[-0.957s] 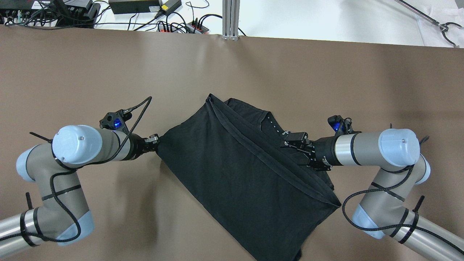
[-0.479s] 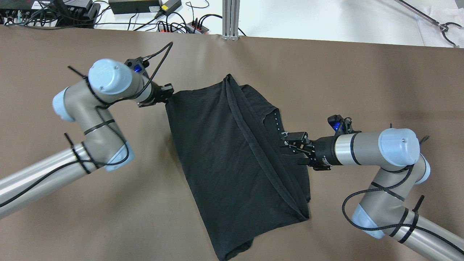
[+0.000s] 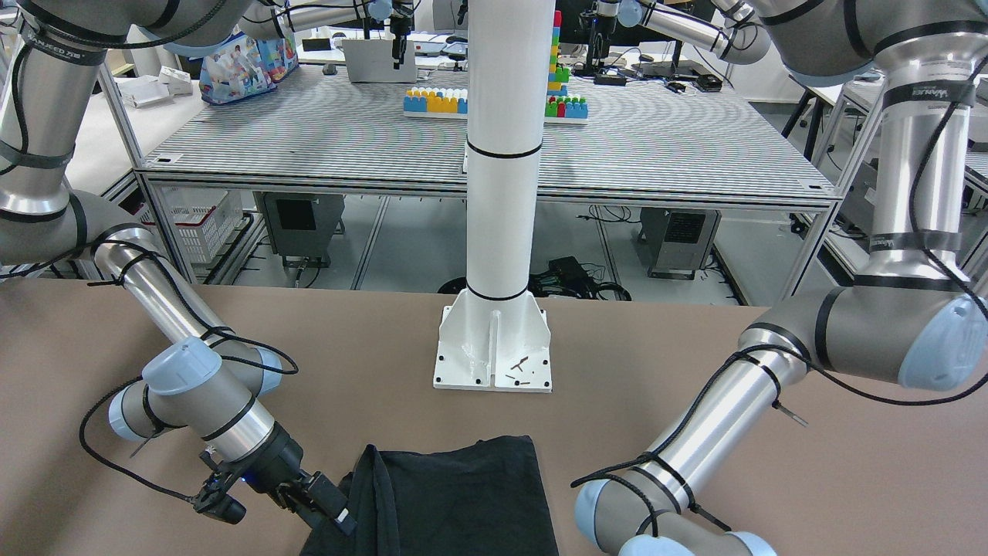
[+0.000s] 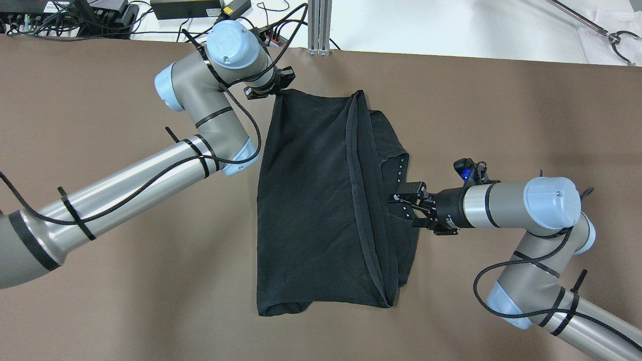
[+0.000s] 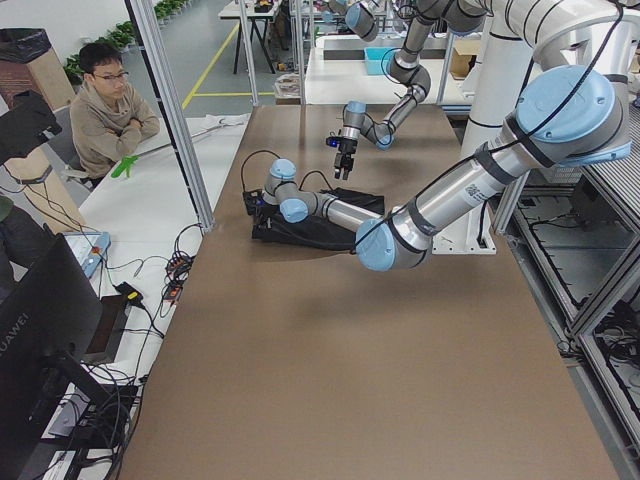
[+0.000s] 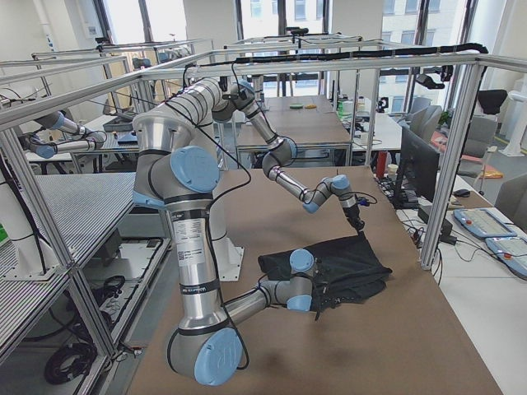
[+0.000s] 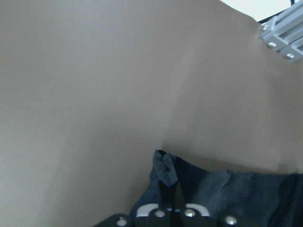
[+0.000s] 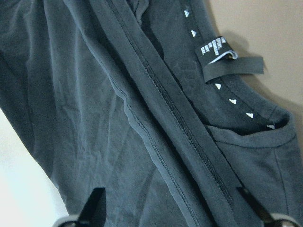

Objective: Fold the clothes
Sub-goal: 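Lift the side with the left gripper and fold it over toward the right gripper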

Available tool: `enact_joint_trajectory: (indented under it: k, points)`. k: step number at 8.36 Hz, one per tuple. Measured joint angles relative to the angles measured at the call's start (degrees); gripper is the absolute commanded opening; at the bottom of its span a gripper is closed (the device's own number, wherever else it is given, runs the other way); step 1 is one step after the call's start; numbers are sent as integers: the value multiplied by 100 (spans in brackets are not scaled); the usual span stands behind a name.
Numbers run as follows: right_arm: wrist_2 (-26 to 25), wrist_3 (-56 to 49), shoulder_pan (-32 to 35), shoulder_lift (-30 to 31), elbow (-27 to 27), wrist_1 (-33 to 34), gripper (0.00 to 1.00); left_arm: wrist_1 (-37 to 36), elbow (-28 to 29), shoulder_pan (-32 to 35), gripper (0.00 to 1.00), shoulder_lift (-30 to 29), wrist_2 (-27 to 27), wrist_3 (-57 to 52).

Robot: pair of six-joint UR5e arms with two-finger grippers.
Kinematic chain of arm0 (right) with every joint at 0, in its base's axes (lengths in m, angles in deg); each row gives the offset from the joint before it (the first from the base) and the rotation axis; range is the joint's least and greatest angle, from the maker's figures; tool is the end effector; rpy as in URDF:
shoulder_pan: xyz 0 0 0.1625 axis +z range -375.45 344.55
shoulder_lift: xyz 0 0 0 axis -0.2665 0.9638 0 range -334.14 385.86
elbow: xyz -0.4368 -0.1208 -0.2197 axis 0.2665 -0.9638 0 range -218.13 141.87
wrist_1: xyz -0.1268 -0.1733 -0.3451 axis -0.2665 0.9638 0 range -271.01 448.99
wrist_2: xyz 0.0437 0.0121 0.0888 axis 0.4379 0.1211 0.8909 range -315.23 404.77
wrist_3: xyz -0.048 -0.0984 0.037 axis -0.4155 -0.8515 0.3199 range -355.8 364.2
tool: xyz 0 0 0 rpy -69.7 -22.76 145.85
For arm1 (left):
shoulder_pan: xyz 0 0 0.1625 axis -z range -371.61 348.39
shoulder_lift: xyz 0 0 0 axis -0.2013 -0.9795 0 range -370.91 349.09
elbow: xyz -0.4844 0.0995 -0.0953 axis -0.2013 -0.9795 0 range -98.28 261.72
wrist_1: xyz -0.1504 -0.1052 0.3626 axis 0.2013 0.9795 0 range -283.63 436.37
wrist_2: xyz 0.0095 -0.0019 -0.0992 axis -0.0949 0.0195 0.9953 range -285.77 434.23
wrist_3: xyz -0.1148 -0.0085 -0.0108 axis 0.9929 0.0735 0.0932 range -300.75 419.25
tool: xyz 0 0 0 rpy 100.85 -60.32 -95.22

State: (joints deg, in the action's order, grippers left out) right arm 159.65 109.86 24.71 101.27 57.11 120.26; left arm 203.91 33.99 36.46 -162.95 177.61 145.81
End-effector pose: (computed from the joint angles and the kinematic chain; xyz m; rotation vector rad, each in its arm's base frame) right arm -0.4121 -0.4586 0.4427 -0.0698 -1.4073 0.5135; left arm 0.5586 -0.7814 0.2456 0.2439 1.0053 -0.5930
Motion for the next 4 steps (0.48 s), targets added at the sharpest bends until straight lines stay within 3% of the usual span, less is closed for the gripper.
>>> enact_joint_trajectory:
  k: [4]
  points:
    - [-9,13,2,-12,3,-37,95,538,1196,3,0,-753,-168,-46]
